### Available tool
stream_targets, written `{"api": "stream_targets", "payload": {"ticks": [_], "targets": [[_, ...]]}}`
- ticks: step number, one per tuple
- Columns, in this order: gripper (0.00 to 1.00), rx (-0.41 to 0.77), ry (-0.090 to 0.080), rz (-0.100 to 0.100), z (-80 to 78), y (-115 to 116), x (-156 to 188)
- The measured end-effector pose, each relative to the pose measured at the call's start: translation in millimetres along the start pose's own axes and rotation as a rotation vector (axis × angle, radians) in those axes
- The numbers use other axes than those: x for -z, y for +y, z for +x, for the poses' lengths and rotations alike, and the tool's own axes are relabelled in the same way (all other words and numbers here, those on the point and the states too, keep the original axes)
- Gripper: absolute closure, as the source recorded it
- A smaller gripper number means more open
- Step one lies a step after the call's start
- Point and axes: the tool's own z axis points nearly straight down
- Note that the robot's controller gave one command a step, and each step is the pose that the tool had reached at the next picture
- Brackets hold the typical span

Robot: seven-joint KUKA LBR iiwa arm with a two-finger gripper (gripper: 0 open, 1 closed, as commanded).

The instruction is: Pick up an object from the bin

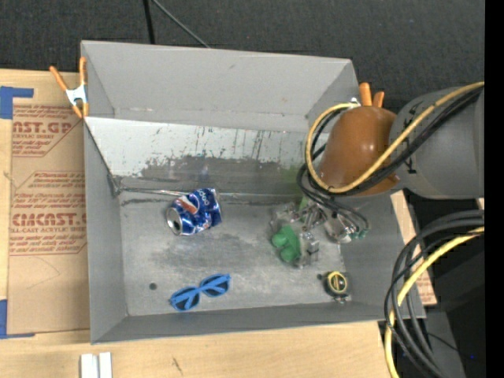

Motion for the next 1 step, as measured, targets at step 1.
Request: {"api": "stream_targets", "payload": {"ticks": [1], "targets": [[1.0,0.033,-0.006,0.002,-22.6,33.4,93.5]]}}
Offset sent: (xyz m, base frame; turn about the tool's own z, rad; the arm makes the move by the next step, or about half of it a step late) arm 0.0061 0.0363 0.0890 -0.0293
